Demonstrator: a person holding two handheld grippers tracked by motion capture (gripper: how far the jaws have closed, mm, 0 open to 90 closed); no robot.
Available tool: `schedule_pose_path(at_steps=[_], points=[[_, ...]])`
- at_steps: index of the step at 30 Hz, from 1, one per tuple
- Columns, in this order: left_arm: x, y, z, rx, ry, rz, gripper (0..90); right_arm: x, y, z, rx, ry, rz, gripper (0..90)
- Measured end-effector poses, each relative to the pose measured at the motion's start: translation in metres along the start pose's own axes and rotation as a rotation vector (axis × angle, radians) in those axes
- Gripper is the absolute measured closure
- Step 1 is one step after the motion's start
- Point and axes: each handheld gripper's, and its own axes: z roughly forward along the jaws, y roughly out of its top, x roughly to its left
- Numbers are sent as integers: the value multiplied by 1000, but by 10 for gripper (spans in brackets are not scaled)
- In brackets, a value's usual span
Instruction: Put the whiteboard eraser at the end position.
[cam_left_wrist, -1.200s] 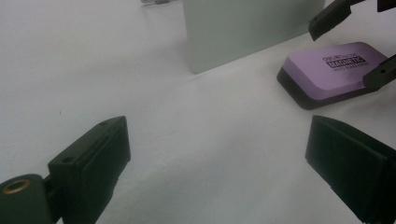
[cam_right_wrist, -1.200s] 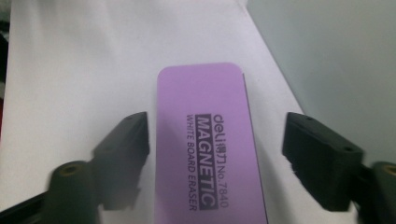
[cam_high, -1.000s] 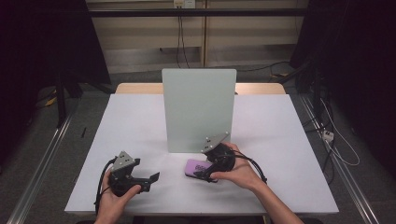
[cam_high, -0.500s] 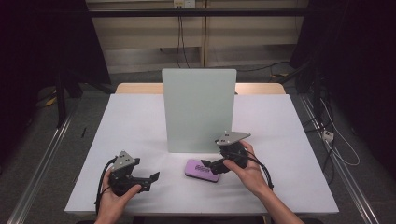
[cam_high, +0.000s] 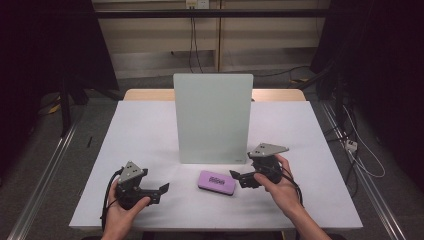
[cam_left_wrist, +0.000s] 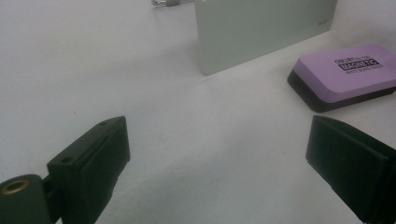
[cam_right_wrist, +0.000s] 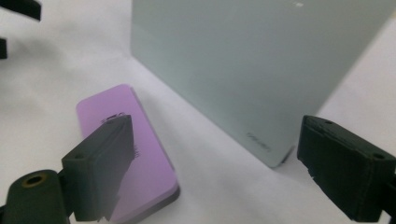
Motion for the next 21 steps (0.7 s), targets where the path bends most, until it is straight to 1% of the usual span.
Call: schedule_pose_path(at_steps=[3,4,6,8,9,10,12,14,17,19,21], points=[[0,0,-1,-9,3,-8,59,-3,-3,-8,-36,-34,20,99],[0,0,-2,-14,5,-8,58,-4,-4,-10,-44,-36,22,96],[0,1,-4,-35,11,-8,58,-5,-6,-15,-50,-59,22,96],[0,1,-5,-42,14,-7,55,-7,-9,-19,-57,-69,36,95],[0,1,-5,-41,14,-10,53,-9,-11,-21,-58,-85,36,93],[1,1,-5,-40,7,-12,52,-10,-14,-23,-61,-89,42,93],[1,1,-4,-36,11,-9,50,-13,-19,-26,-69,-105,51,95],[0,1,-5,-47,11,-10,49,-16,-24,-30,-83,-104,66,95],[1,1,-6,-50,10,-7,49,-19,-32,-37,-89,-131,71,96],[1,1,-6,-47,10,-16,49,-21,-38,-42,-92,-150,79,96],[1,1,-6,-54,11,-22,49,-23,-43,-46,-97,-161,77,96]])
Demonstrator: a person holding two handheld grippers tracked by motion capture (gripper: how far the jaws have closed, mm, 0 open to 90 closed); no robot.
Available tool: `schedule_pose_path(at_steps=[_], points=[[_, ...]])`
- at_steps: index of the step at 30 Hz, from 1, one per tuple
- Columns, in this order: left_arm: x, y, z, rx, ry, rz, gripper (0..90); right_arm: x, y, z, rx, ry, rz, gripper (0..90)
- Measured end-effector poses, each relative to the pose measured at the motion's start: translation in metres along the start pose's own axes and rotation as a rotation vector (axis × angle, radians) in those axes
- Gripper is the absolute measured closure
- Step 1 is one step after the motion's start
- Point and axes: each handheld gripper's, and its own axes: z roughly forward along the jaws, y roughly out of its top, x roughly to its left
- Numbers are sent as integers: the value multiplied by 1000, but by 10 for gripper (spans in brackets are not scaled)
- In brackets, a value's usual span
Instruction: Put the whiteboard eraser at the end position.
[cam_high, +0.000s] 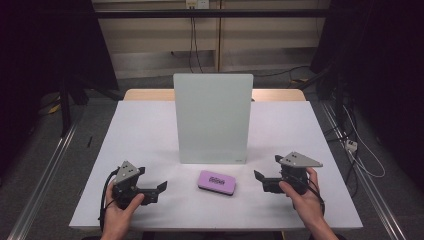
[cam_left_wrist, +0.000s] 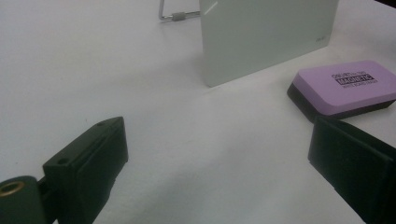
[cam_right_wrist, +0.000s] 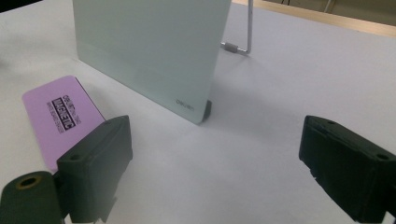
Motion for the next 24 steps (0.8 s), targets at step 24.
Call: schedule_pose_path(at_steps=[24], points=[[4,2,-5,-23,25,-15,48,-6,-31,-19,-94,-71,60,87]])
